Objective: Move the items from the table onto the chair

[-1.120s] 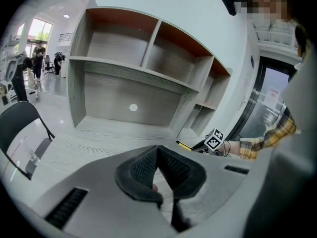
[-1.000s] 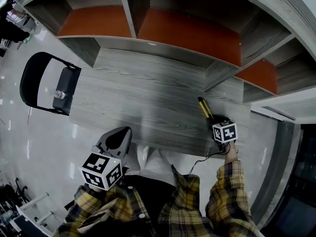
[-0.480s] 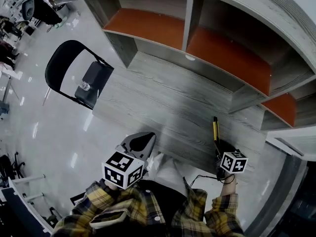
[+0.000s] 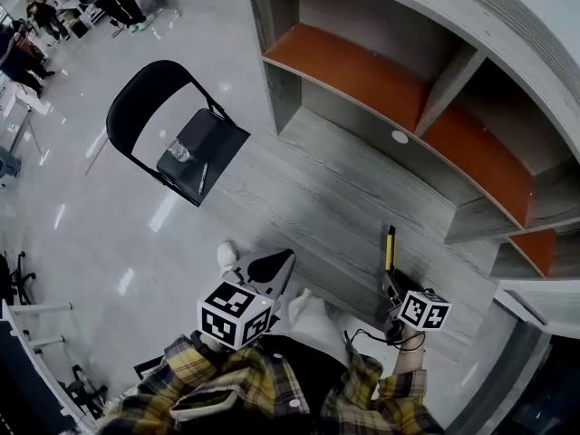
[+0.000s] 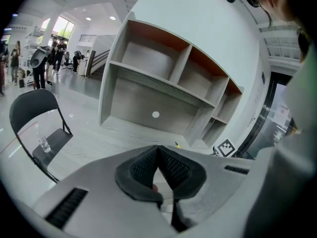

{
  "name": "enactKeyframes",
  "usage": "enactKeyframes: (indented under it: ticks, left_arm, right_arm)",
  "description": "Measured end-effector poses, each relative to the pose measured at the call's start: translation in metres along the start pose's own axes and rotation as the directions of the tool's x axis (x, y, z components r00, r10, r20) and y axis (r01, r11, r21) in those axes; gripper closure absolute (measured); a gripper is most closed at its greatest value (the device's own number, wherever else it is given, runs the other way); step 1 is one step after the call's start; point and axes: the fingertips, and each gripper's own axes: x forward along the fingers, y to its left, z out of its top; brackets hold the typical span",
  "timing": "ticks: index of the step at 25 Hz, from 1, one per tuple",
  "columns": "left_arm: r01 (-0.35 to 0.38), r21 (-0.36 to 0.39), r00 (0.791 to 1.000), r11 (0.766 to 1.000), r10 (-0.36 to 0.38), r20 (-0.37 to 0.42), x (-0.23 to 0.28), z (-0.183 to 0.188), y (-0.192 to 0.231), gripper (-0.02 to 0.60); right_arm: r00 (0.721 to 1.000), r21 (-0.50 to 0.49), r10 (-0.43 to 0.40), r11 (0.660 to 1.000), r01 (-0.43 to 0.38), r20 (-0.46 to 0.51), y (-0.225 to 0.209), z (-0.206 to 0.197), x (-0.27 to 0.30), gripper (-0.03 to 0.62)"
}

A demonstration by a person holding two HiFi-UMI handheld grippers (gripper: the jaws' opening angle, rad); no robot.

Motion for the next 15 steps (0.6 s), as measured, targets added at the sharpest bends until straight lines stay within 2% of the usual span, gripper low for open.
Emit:
enactKeyframes:
  ticks: [4, 10, 15]
  left_arm:
    - [-0.02, -0.033, 0.999, 0.999, 0.021, 0.025, -0.024, 0.008, 0.059, 0.578]
    - [-0.04, -0.031, 0.998, 0.999, 0.041, 0.037, -0.072, 0.023, 0.176, 0.578]
    - [-0.073, -0.039, 0.996, 0.997, 0.075, 0.055, -0.111, 0.032, 0.277, 0.578]
  right_arm:
    - [1.0, -0.031, 0.023, 0.999, -0.024, -0.017, 0.055, 0.016, 0.045, 0.467]
    - [0.998, -0.093, 0.058, 0.994, -0.059, -0.017, 0.174, 0.037, 0.126, 0.467]
    - [0.991, -0.146, 0.128, 0.98, -0.132, -0.039, 0.282, 0.045, 0.201, 0.467]
